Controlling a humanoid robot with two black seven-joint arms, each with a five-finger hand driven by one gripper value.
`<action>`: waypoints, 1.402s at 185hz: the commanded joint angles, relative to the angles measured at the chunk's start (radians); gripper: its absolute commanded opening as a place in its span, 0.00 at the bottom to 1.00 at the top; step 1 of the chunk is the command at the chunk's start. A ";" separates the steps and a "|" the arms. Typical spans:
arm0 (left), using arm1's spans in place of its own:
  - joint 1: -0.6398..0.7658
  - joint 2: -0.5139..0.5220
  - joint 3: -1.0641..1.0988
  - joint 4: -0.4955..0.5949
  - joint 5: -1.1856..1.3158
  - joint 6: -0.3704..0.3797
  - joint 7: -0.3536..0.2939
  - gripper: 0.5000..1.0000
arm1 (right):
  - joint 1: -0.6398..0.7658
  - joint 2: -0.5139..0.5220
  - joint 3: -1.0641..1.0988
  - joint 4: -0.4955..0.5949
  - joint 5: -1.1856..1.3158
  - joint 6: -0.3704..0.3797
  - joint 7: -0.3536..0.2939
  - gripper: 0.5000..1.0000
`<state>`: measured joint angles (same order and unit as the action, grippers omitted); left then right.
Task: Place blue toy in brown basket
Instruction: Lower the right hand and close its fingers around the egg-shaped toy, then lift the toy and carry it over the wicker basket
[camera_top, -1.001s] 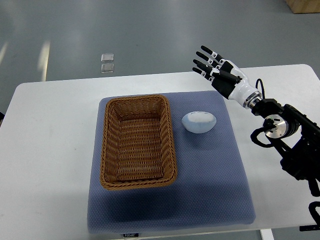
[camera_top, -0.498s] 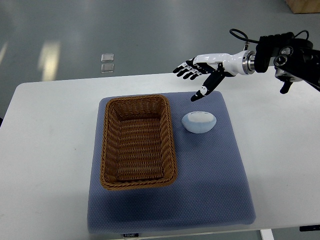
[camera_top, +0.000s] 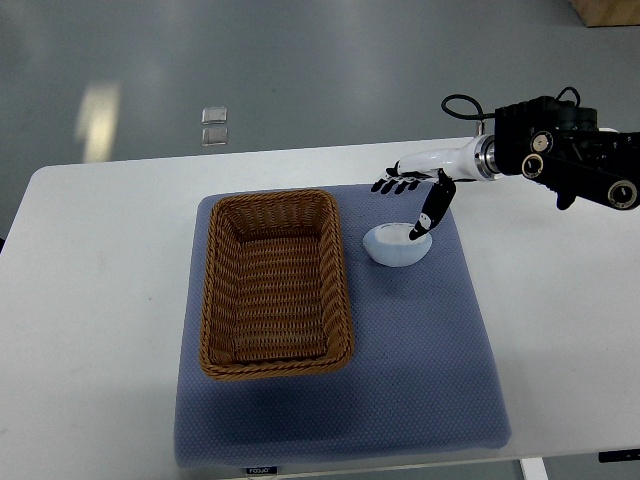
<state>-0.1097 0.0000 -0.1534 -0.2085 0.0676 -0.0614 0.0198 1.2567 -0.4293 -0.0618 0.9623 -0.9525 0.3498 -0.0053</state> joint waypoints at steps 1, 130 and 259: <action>0.001 0.000 0.000 0.000 0.000 0.000 0.000 1.00 | -0.028 0.003 0.002 0.003 0.003 -0.032 -0.001 0.78; 0.001 0.000 0.000 0.008 0.000 0.000 0.000 1.00 | -0.134 0.057 -0.003 0.001 -0.011 -0.133 0.001 0.27; 0.001 0.000 0.000 0.011 -0.002 0.000 0.000 1.00 | 0.098 -0.035 0.004 0.154 0.113 -0.087 0.007 0.00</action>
<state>-0.1089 0.0000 -0.1535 -0.1974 0.0669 -0.0614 0.0199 1.3165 -0.4740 -0.0562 1.0803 -0.8915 0.2602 -0.0014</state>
